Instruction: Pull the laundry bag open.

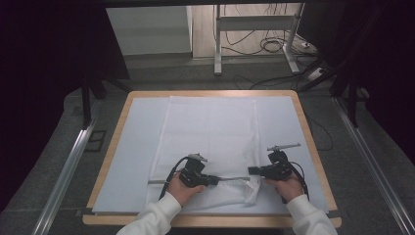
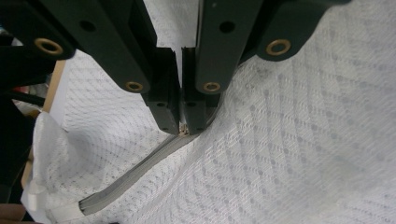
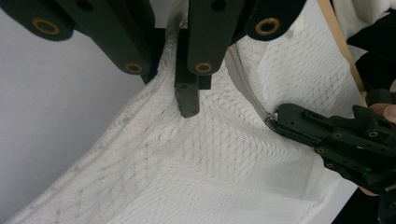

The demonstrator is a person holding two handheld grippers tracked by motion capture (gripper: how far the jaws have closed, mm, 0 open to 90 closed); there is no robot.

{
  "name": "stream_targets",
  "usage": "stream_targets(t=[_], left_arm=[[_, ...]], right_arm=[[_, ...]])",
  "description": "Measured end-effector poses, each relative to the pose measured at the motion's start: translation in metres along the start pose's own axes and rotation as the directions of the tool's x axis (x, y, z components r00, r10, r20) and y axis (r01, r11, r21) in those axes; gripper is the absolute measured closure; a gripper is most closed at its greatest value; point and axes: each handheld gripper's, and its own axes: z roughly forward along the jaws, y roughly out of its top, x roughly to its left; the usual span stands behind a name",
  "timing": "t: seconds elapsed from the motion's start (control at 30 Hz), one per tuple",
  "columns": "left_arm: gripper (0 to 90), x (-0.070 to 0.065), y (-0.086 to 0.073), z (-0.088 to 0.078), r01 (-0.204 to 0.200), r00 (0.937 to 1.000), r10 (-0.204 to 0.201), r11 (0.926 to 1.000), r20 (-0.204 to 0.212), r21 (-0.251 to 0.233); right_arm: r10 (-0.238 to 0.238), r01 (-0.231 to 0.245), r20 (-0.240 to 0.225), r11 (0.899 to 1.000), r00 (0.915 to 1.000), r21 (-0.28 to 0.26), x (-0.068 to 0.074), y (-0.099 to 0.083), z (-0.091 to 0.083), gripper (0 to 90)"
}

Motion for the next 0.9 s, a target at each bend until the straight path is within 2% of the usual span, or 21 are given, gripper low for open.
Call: stream_targets(t=[0.7, 0.9], left_arm=[[87.0, 0.009, -0.010, -0.015, 0.031, 0.9995, -0.031, 0.9995, -0.008, -0.008], [87.0, 0.013, -0.013, -0.020, 0.039, 0.9990, -0.039, 0.9992, -0.023, -0.011]], right_arm=[[-0.006, 0.006, 0.006, 1.000, 1.0000, -0.006, 0.001, 0.000, -0.001, 88.5], [-0.005, 0.005, 0.007, 1.000, 1.0000, -0.006, 0.000, 0.000, -0.001, 88.5]])
